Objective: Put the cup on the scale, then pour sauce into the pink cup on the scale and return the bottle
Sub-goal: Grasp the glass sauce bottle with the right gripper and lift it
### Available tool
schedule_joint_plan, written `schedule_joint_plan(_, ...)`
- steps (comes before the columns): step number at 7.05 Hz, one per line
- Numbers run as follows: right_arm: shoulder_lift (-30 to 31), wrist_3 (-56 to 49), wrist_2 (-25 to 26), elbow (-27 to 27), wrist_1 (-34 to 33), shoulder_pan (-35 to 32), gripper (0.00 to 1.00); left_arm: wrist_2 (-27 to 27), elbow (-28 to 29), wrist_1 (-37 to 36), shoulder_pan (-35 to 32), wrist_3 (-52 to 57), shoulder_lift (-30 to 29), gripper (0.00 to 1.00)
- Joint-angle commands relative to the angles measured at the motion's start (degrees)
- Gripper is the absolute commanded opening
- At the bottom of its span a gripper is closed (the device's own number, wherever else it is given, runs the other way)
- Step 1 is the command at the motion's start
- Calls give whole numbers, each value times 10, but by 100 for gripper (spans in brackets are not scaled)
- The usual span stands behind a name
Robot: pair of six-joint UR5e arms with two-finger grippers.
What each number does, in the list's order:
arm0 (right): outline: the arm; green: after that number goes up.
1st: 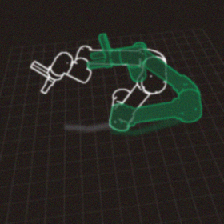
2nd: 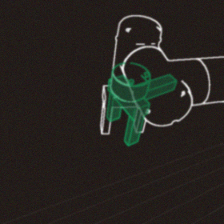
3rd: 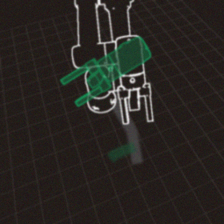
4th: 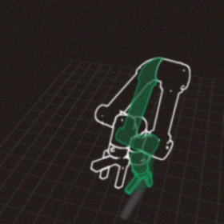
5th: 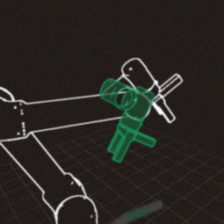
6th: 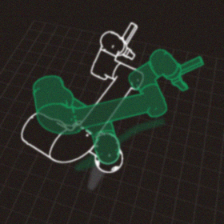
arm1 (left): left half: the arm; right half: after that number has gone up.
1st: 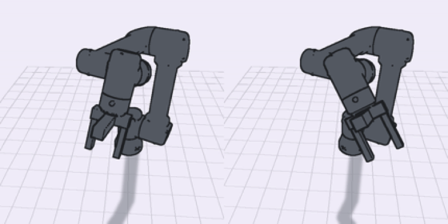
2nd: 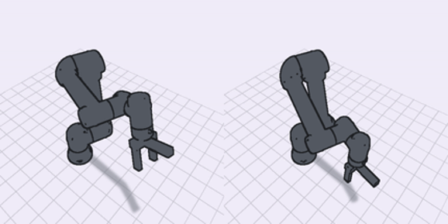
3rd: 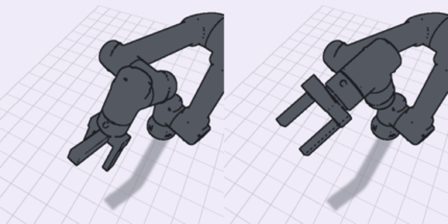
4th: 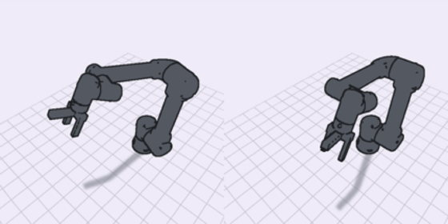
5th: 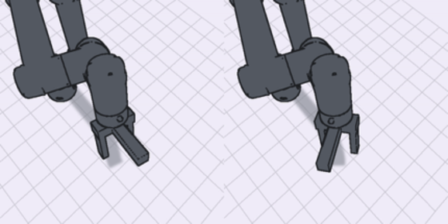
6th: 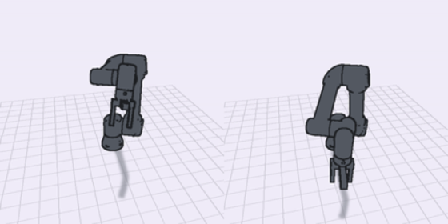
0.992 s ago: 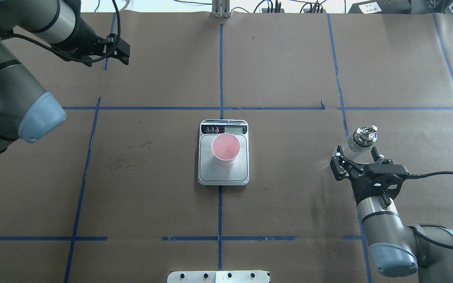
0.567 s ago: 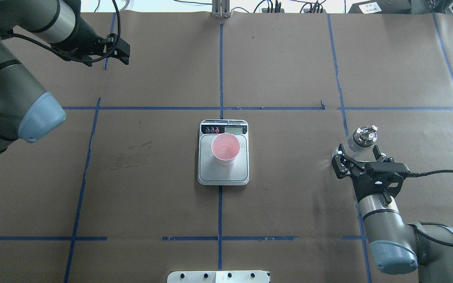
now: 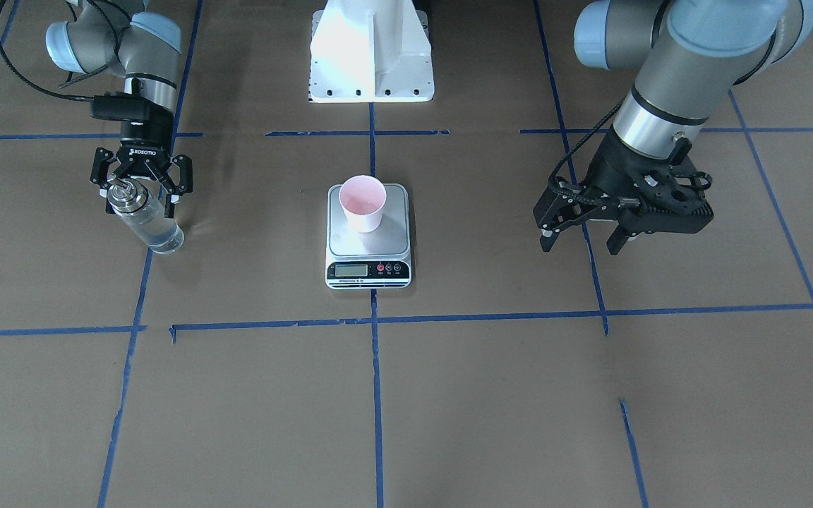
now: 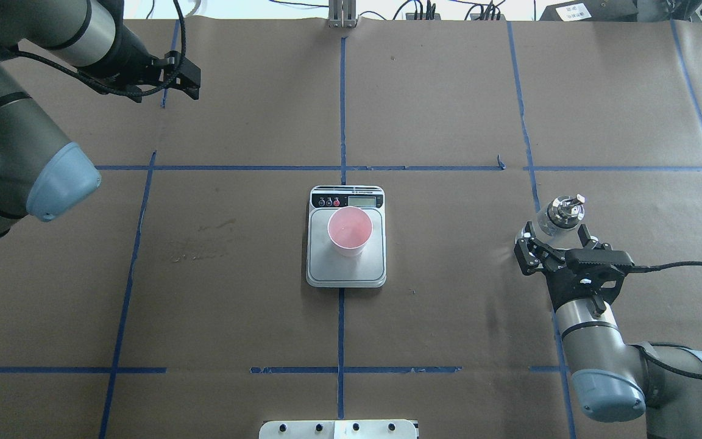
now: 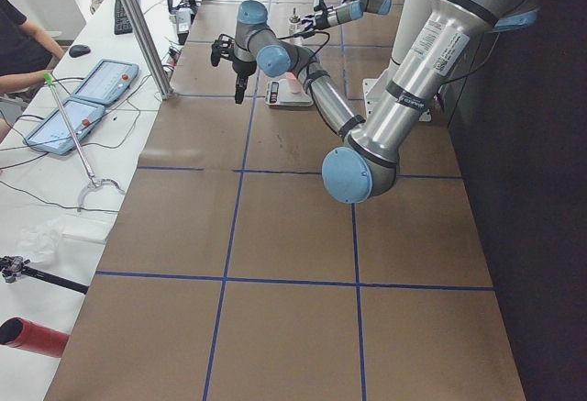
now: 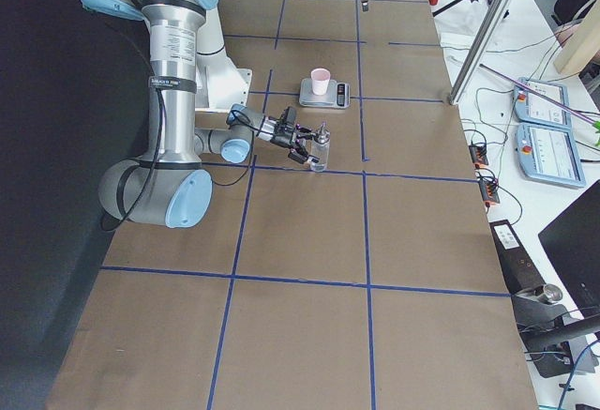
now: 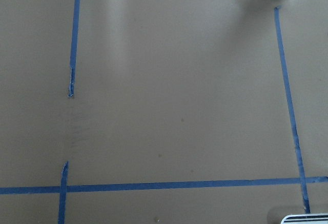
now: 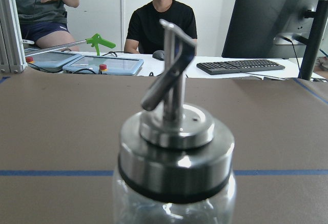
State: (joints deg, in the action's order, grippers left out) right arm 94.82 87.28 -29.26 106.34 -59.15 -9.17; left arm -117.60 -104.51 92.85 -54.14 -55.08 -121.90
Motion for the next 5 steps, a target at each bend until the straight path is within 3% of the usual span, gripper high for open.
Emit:
schedule_joint_plan(1, -4, -2, -2, -5, 0, -1, 100, 0, -2, 0, 0, 0, 0, 99)
schedule_joint_plan(5, -12, -16, -10, -14, 2, -11, 100, 0, -4, -4, 0, -2, 0, 99)
